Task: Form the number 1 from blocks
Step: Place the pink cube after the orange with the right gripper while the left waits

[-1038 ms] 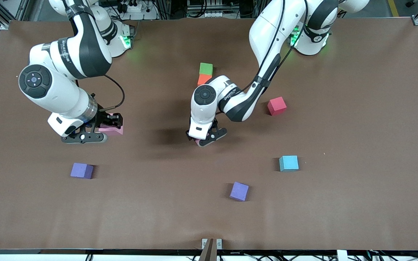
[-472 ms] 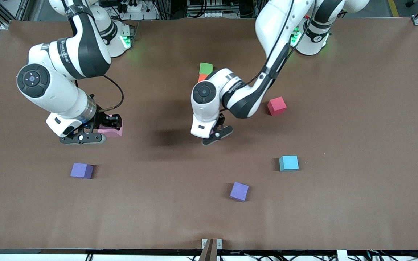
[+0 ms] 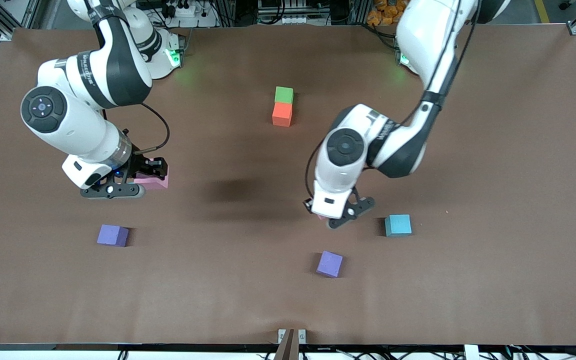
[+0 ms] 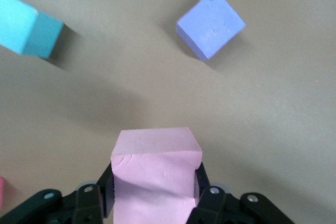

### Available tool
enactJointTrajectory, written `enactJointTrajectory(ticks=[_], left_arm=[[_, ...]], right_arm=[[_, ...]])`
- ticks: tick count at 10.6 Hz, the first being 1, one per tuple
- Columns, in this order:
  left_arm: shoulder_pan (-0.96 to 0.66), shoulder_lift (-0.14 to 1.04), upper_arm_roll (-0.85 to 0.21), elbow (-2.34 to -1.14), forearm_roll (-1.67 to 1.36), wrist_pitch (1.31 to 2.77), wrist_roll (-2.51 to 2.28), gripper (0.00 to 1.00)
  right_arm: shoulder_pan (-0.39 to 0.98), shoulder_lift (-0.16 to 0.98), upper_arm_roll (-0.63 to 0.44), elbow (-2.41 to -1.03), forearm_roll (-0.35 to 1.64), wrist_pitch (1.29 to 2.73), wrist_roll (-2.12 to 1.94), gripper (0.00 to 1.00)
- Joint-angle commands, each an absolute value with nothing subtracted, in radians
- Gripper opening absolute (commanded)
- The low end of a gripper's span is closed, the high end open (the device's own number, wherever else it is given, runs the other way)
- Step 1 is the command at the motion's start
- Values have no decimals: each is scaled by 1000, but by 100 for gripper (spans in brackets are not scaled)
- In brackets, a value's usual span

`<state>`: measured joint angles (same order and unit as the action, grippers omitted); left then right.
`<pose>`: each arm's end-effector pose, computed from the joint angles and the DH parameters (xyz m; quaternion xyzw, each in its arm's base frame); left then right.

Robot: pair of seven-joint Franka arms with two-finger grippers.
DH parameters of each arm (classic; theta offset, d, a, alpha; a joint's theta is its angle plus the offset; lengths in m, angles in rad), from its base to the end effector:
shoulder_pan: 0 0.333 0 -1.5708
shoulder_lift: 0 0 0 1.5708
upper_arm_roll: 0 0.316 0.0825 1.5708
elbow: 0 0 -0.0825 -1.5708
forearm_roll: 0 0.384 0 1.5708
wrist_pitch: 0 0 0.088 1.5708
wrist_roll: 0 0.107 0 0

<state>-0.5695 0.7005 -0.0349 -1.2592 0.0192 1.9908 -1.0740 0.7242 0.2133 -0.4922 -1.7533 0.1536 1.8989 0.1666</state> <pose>0.6170 -0.4169 0.3481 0.9723 0.2331 0.0088 0.0133 0.5884 0.1690 0.4539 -0.9995 -0.0101 0.0242 0.0175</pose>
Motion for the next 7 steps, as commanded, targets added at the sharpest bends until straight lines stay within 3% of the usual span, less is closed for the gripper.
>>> enactJointTrajectory(ticks=[1,7], left_arm=[[-565,663,-48,-1293,-10,1947,-982,0],[-565,663,-49,-1301,-20,1928,-948,0]], right_arm=[[721,179,-488,-1778,135,1905,178,0],[778,193,-485,-1778,135,1920,244,0]])
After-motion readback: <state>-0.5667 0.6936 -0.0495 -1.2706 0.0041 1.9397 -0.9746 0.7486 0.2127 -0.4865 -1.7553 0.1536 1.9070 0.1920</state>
